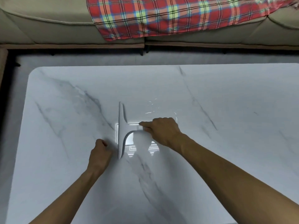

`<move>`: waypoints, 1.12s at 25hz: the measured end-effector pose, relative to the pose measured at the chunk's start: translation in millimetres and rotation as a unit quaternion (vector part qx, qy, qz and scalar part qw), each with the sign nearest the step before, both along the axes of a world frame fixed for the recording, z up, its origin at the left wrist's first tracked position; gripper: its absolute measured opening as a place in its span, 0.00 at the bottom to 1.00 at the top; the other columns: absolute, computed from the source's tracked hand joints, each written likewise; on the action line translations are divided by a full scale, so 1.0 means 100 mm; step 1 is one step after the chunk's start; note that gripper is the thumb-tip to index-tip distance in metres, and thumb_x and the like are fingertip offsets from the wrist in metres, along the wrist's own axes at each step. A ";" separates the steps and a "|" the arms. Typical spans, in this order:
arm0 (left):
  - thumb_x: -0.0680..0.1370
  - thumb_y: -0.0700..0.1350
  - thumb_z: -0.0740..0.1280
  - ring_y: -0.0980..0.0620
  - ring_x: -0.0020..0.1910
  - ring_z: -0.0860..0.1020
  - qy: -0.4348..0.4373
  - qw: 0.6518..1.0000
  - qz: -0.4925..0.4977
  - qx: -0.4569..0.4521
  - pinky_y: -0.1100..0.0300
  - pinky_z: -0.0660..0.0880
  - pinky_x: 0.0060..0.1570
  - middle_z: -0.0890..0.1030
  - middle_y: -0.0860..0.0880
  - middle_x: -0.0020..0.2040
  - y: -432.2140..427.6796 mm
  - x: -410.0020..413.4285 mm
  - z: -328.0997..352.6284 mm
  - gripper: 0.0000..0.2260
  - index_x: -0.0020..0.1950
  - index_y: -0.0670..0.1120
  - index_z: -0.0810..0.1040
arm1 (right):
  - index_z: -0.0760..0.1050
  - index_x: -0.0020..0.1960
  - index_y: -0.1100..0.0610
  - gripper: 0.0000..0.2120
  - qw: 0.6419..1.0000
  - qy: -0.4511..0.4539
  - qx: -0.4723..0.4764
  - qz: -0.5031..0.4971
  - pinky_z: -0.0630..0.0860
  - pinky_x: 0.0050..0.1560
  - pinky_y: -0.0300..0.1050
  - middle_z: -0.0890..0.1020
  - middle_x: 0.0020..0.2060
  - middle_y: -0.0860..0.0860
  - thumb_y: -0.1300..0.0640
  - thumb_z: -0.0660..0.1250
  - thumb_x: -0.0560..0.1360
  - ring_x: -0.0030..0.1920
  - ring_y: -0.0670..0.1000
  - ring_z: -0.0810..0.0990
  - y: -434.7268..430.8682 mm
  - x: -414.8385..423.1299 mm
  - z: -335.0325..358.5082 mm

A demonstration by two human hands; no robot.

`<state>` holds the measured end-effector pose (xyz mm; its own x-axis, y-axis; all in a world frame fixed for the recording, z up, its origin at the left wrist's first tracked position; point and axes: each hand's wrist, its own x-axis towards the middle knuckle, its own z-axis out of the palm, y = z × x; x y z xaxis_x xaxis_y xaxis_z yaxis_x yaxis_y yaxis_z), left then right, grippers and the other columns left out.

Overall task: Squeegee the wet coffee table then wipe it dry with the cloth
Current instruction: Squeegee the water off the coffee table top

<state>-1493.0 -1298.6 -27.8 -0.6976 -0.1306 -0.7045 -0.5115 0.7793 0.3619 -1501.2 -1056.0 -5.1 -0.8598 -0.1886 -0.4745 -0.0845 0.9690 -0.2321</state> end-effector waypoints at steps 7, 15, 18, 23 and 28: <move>0.80 0.44 0.57 0.47 0.37 0.74 0.000 0.998 -0.001 0.057 0.59 0.66 0.31 0.75 0.48 0.38 0.36 -0.06 0.10 0.08 0.41 0.46 0.65 | 0.65 0.69 0.33 0.18 0.971 -0.004 0.106 -0.212 0.72 0.41 0.45 0.83 0.48 0.44 0.42 0.47 0.82 0.49 0.53 0.81 1.06 0.66 0.29; 0.79 0.39 0.58 0.54 0.33 0.72 0.053 0.995 0.025 0.084 0.62 0.69 0.28 0.74 0.51 0.35 0.69 -0.25 0.28 0.09 0.39 0.48 0.64 | 0.67 0.67 0.34 0.17 0.992 0.047 0.051 -0.110 0.71 0.40 0.45 0.81 0.43 0.47 0.42 0.48 0.82 0.45 0.54 0.81 0.83 -0.01 0.46; 0.77 0.41 0.62 0.50 0.39 0.75 0.039 0.997 0.014 0.062 0.57 0.70 0.35 0.75 0.51 0.41 0.59 -0.32 0.20 0.05 0.47 0.48 0.66 | 0.69 0.66 0.36 0.16 0.998 0.044 0.020 -0.036 0.69 0.39 0.45 0.81 0.45 0.50 0.44 0.49 0.82 0.45 0.57 0.80 0.48 -0.58 0.15; 0.77 0.39 0.61 0.44 0.45 0.75 -0.010 1.000 -0.011 -0.002 0.55 0.69 0.41 0.75 0.45 0.47 0.60 -0.32 0.07 0.08 0.54 0.45 0.65 | 0.70 0.64 0.35 0.16 0.996 0.020 0.001 -0.091 0.70 0.40 0.46 0.83 0.46 0.48 0.48 0.50 0.82 0.45 0.56 0.80 0.87 -0.62 -0.10; 0.78 0.37 0.58 0.48 0.34 0.70 -0.030 0.997 0.046 0.053 0.60 0.65 0.31 0.71 0.49 0.34 1.35 -0.41 0.16 0.11 0.37 0.48 0.64 | 0.63 0.69 0.33 0.18 0.980 0.027 0.072 -0.185 0.67 0.39 0.45 0.83 0.47 0.44 0.44 0.47 0.82 0.47 0.53 0.81 2.02 -0.01 0.13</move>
<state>-1534.1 -1163.2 -11.6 -0.6419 -0.1156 -0.7580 -0.6028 0.6870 0.4057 -1502.6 -853.8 7.6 -0.8812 0.2062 -0.4255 0.2704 0.9580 -0.0957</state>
